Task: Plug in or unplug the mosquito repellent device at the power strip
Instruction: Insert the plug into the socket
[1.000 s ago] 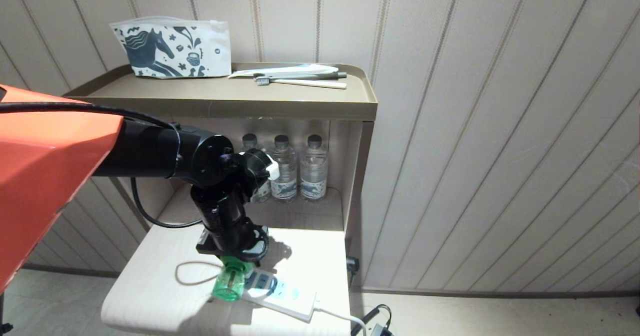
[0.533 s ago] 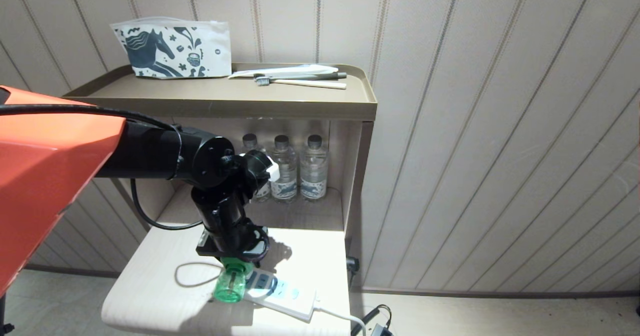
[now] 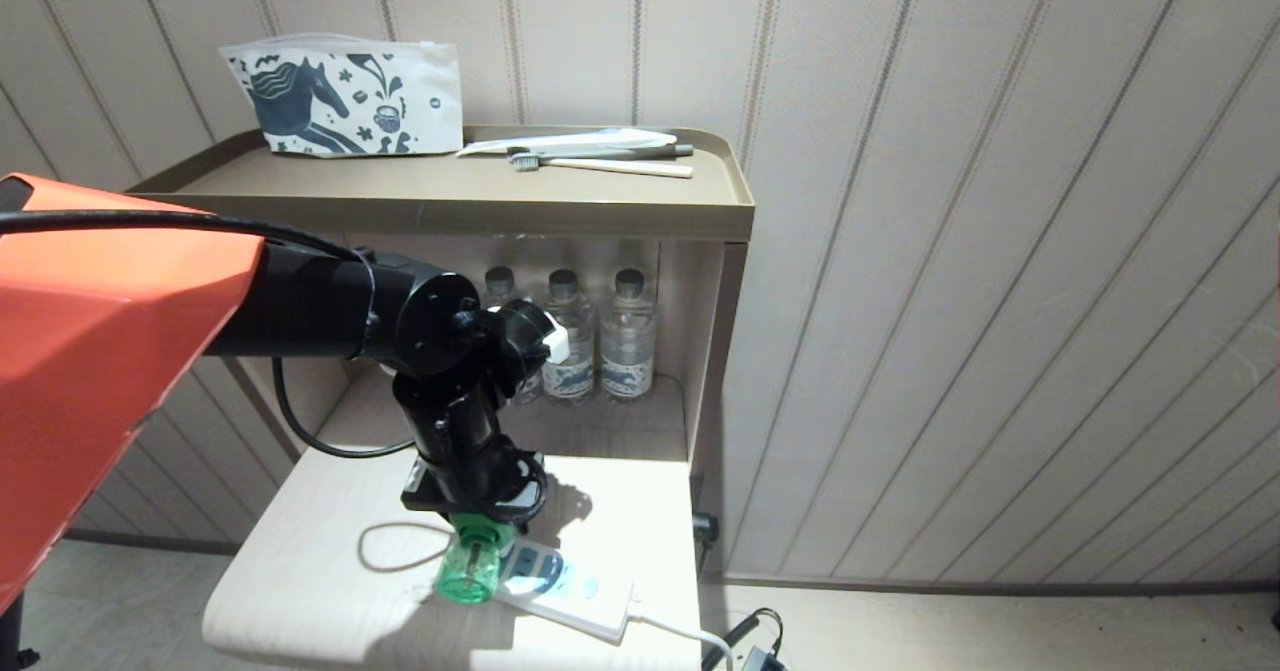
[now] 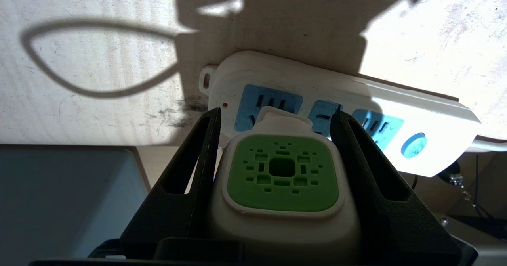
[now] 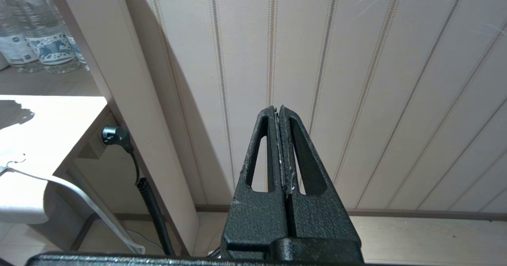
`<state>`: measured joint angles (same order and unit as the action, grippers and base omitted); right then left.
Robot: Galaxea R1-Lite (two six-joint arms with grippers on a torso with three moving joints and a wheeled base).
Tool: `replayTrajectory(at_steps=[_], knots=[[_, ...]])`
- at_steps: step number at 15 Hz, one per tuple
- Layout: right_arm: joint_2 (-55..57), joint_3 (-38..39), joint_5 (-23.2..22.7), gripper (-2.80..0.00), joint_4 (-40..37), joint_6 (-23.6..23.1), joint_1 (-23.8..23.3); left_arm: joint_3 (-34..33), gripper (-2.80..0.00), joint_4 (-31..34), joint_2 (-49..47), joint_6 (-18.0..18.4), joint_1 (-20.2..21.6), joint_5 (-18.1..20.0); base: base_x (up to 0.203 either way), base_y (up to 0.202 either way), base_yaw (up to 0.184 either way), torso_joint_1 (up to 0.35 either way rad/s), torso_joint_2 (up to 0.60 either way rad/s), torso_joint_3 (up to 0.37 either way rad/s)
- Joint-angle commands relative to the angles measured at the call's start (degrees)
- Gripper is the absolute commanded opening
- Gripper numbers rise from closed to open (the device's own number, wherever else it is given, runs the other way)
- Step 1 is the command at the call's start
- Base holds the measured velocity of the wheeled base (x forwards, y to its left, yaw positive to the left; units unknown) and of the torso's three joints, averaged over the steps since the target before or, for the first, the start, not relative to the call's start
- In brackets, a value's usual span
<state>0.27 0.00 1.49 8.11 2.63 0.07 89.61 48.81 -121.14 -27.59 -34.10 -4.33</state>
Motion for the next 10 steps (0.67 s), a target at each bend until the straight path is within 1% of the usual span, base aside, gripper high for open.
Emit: replayTrajectory(at_steps=[1, 5, 10], knots=[[0.0, 0.0, 0.0, -2.80, 0.1, 0.0, 0.0, 0.0, -2.80, 0.3, -0.2, -0.2, -0.3, -0.1, 0.000, 0.000, 0.000, 0.000, 0.00, 0.000], [0.0, 0.0, 0.0, -2.80, 0.1, 0.0, 0.0, -0.8, -2.80, 0.1, 0.3, -0.2, -0.1, -0.2, 0.000, 0.000, 0.000, 0.000, 0.00, 0.000], [0.0, 0.0, 0.0, -2.80, 0.1, 0.0, 0.0, -0.3, -2.80, 0.3, 1.5, -0.2, 0.7, -0.6, 0.000, 0.000, 0.000, 0.000, 0.00, 0.000]])
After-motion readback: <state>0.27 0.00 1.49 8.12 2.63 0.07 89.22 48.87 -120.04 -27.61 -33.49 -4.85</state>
